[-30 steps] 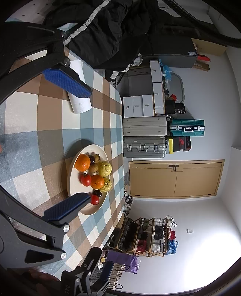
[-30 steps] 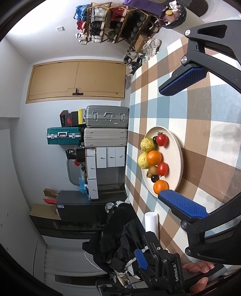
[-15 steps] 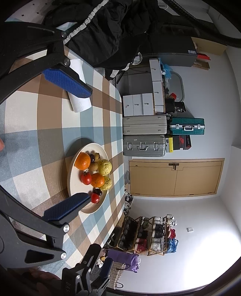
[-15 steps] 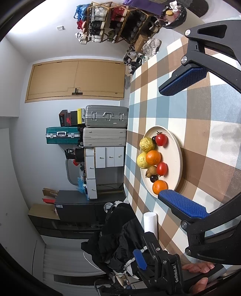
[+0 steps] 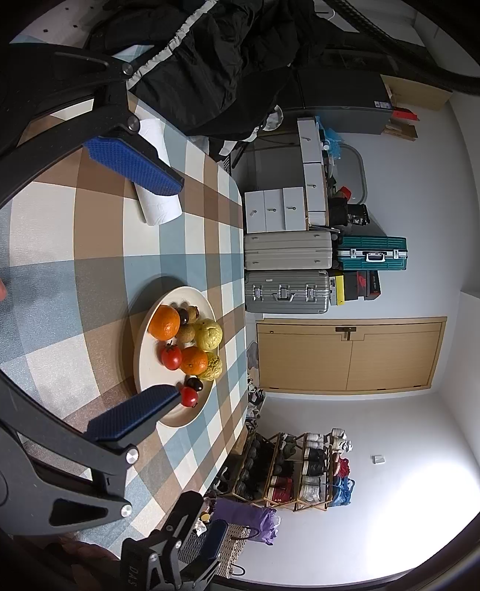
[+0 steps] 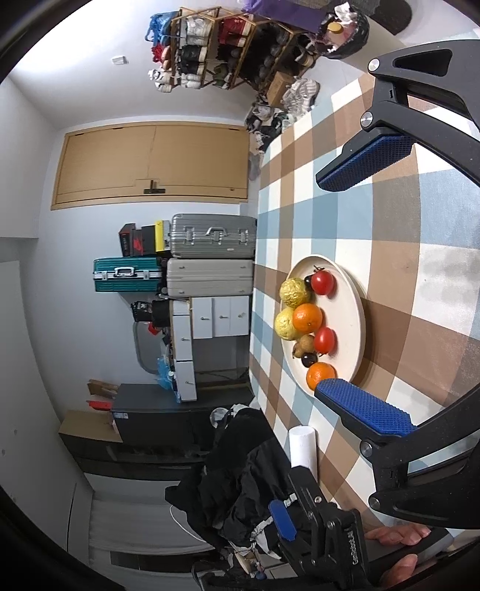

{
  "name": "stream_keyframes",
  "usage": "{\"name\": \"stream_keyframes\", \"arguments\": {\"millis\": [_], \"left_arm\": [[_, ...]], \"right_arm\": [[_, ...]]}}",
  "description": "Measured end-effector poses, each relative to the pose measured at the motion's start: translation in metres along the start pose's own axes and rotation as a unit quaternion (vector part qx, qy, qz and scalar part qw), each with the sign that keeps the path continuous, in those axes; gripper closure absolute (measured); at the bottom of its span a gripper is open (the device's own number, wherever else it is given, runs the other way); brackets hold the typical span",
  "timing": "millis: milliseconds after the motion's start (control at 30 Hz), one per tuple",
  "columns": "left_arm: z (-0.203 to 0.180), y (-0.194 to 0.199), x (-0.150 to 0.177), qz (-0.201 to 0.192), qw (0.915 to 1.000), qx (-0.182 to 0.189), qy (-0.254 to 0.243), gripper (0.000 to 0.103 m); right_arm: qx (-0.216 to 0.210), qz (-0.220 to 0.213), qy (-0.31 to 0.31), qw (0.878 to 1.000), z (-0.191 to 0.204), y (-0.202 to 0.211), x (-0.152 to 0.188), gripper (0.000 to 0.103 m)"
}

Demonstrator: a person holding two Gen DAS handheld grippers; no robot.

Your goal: Organize fruits

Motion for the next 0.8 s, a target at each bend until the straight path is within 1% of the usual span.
{"name": "stream_keyframes", "arguments": {"millis": [133,300,467,800], "left_arm": [[-0.0004,0.0011,-0.0004,0.0,1.0,0.006,-0.003,0.001],[0.0005,0.0027,-0.0001,0.0,1.0,0.005,-0.002,0.001],[-0.0017,0.0058,0.0,0.001,0.9998,0.02,-0.009,0.001],[-0.001,0.0087,0.0003,0.002,0.9999,0.014,-0.005,0.001]], "right_arm": [[-0.001,0.001,0.003,1.0,0.0018,0.0004,-0.0008,0.0],[0.0,0.0,0.004,1.0,0.0012,0.0005,-0.0013,0.0],[-0.001,0.001,0.003,1.0,0.0017,0.0004,-0.001,0.0],[0.002,0.0,0.001,1.0,0.0011,0.0025,-0.0003,0.0]]}}
Point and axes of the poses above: each gripper's, at about its wrist camera, not at the fingertips, and y roughly against the way its jaws point, z to its left, x to its underside, the point moved 9 cm from there along -y, roughly the way its jaws point, and after that the axes turned 9 degrees about z, right-handed, at the moved point
